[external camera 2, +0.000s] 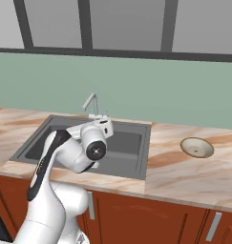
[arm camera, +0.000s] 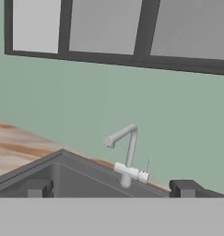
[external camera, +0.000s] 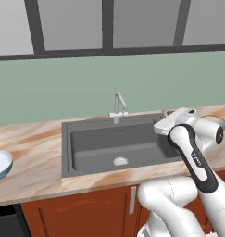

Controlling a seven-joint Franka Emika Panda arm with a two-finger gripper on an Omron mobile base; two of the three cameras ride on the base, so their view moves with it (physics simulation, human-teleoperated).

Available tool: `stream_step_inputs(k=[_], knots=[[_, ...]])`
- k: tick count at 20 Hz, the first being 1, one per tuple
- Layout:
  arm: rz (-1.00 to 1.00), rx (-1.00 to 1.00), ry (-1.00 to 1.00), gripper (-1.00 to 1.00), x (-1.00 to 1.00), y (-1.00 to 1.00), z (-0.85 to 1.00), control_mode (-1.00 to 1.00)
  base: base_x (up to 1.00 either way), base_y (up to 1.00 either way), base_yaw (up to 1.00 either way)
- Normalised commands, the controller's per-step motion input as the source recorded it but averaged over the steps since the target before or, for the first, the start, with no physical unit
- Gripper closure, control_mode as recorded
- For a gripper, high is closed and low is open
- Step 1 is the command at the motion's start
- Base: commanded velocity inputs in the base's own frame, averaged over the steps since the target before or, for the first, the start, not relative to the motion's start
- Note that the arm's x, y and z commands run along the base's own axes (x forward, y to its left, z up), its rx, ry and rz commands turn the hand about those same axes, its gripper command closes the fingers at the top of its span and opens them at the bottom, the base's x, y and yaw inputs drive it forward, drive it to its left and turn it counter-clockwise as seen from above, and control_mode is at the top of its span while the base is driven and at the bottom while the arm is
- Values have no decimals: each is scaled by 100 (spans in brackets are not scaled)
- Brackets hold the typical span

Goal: Rinse each bowl for a few seconds and place them down in the sink or on the counter.

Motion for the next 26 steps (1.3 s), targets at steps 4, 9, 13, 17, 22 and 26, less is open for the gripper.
stream_step_inputs(k=[4, 9, 13, 17, 22, 26], knots=[[5, 2, 0, -100, 34, 0, -7, -100, 0, 0, 0], [3, 1, 0, -100, 31, 0, -7, -100, 0, 0, 0], [0, 0, -2, -100, 26, 0, -8, -100, 0, 0, 0], [0, 0, -4, -100, 27, 0, -12, -100, 0, 0, 0], [0, 0, -5, -100, 28, 0, -13, -100, 0, 0, 0], [0, 1, -4, -100, 28, 0, -14, -100, 0, 0, 0]])
